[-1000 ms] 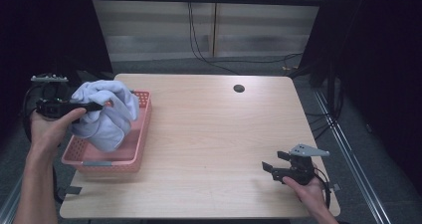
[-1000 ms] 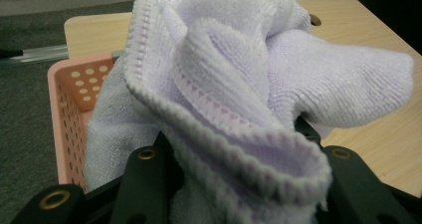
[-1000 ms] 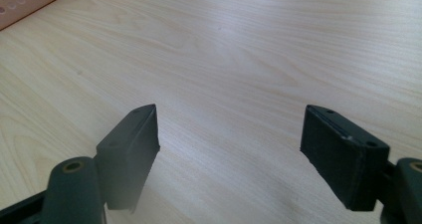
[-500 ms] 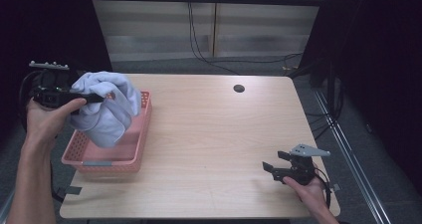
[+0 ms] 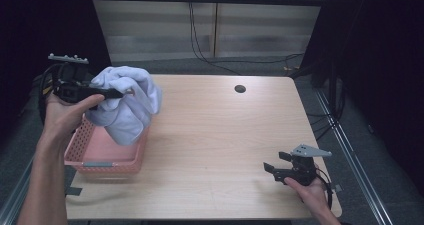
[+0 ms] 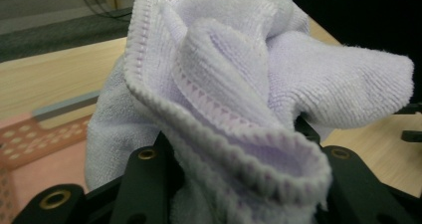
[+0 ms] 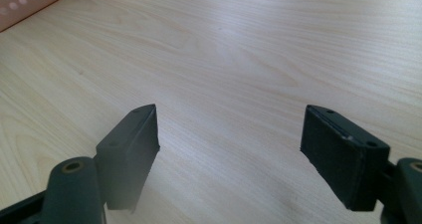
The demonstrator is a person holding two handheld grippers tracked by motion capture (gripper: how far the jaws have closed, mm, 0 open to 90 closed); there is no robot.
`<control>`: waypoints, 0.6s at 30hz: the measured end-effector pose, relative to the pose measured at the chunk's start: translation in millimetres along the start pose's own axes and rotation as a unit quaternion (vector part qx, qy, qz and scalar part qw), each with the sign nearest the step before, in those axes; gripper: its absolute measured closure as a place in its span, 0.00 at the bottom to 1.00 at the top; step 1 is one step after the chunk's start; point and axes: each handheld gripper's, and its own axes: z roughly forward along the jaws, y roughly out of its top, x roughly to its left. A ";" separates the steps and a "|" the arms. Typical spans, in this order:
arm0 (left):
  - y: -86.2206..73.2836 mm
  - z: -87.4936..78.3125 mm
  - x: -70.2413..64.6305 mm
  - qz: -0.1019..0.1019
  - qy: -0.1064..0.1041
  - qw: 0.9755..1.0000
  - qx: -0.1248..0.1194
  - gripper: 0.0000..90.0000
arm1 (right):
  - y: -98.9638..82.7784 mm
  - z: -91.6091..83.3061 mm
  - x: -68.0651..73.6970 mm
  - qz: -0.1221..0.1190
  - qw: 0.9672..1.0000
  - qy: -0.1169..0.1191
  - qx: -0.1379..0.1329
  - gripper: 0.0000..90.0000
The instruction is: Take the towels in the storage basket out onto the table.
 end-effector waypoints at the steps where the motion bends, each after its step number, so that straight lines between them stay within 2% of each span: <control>1: 1.6 2.1 -4.3 0.007 -0.002 1.000 0.000 0.63 | 0.0 0.1 -0.1 0.000 1.000 0.000 0.000 0.25; 3: 4.4 8.0 -14.4 0.015 -0.011 1.000 0.001 0.63 | 0.1 0.0 0.1 0.000 1.000 0.001 0.000 0.25; 4: 4.4 8.0 -14.4 0.015 -0.011 1.000 0.001 0.63 | 0.2 -0.1 0.1 0.000 1.000 0.001 0.000 0.25; 6: 7.7 16.6 -27.3 0.029 -0.012 0.999 0.008 0.63 | 0.2 -0.1 0.1 0.000 1.000 0.001 0.000 0.25; 7: 9.5 25.4 -37.8 0.035 -0.022 0.999 0.008 0.63 | 0.3 -0.6 0.0 0.000 1.000 0.003 -0.002 0.25; 8: 9.5 25.4 -37.8 0.035 -0.022 0.999 0.008 0.63 | 0.3 -0.6 0.0 0.000 1.000 0.003 -0.002 0.25; 11: 11.2 43.6 -57.7 0.051 -0.042 0.998 0.017 0.63 | 0.3 -1.9 -0.6 0.002 1.000 0.001 -0.002 0.25; 15: 14.3 62.6 -77.9 0.070 -0.060 0.995 0.025 0.63 | 0.3 -1.9 -0.9 0.001 1.000 0.001 -0.002 0.25; 18: 15.5 77.8 -90.8 0.076 -0.074 0.994 0.028 0.63 | 0.3 -2.2 -0.8 0.001 1.000 0.001 -0.002 0.25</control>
